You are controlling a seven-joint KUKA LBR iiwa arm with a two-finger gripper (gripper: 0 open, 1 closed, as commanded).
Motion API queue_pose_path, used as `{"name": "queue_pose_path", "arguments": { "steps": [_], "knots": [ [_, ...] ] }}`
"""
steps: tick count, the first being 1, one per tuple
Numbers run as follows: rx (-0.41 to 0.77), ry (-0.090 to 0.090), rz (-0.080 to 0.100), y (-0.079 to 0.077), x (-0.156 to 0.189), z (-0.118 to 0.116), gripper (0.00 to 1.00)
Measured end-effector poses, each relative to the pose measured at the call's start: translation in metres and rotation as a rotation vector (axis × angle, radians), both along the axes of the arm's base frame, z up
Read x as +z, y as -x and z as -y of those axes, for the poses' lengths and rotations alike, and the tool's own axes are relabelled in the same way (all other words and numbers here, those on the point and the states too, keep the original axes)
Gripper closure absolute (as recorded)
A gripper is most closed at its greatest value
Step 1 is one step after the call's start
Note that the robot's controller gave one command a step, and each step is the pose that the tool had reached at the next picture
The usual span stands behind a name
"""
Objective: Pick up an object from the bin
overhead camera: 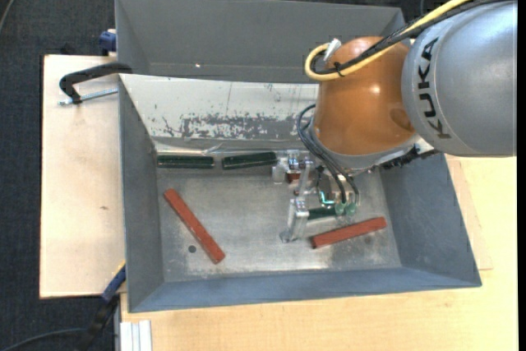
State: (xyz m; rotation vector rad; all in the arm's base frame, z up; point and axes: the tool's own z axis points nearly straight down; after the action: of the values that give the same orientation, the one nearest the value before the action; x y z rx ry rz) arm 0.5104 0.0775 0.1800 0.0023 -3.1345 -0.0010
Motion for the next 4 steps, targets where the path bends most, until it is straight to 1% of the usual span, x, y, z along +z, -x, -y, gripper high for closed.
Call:
{"name": "queue_pose_path", "arguments": {
  "steps": [1,2,3,4],
  "knots": [
    [-0.036,0.003,0.001,-0.017,-0.113,0.122,0.0],
    [-0.107,0.0,0.007,0.004,-0.078,0.12,0.0],
    [-0.145,0.001,0.011,0.001,-0.079,0.138,0.0],
    [-0.182,0.0,0.003,-0.001,-0.111,0.139,0.0]
  ]
}}
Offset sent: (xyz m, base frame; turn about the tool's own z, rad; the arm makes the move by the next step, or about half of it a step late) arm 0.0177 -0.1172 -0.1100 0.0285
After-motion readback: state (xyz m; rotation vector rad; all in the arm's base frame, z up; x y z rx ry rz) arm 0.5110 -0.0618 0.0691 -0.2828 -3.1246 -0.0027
